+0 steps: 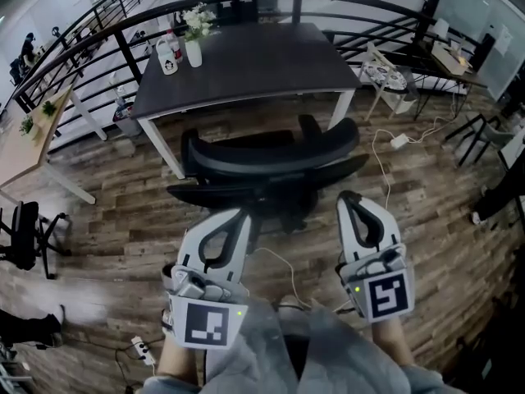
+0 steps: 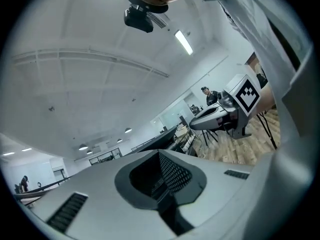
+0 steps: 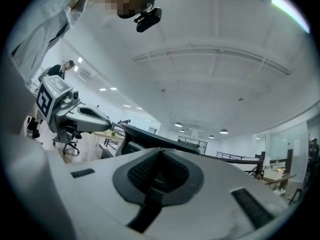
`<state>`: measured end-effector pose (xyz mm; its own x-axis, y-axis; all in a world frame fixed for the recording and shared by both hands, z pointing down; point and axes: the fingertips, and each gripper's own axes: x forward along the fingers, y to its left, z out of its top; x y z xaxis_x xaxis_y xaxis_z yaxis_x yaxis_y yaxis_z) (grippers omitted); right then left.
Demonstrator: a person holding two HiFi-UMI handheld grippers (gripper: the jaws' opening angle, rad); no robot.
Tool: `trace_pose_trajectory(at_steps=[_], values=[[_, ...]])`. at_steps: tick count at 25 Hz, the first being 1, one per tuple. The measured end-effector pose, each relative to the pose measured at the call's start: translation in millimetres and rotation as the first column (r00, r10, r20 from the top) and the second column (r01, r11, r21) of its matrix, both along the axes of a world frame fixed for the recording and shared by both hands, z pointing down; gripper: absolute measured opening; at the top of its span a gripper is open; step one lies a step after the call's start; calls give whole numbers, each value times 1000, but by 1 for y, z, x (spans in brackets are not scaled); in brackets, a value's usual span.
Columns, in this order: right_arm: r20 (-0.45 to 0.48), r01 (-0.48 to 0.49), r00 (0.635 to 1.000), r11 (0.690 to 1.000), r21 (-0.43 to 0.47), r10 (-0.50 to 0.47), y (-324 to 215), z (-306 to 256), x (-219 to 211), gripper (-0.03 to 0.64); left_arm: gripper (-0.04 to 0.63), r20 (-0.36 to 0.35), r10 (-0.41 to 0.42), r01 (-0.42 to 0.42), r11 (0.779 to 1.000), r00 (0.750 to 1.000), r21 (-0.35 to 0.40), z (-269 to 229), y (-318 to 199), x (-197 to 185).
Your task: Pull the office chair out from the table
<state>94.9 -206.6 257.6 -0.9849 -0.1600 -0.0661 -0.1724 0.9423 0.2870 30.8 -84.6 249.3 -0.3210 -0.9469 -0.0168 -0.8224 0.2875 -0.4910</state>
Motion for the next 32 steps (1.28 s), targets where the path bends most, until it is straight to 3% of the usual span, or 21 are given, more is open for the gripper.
trace_pose_trajectory(at_steps=[10,32], values=[[-12,14,1000,999,29,-13,6,-1,-6,5,0,-10,2,-1,999,1000,40,-8,-3,-5],[-35,16,999,1000,27,-15,1,5,-5,3,0,-13,28,-28,999,1000,19,-4,-11,-3]])
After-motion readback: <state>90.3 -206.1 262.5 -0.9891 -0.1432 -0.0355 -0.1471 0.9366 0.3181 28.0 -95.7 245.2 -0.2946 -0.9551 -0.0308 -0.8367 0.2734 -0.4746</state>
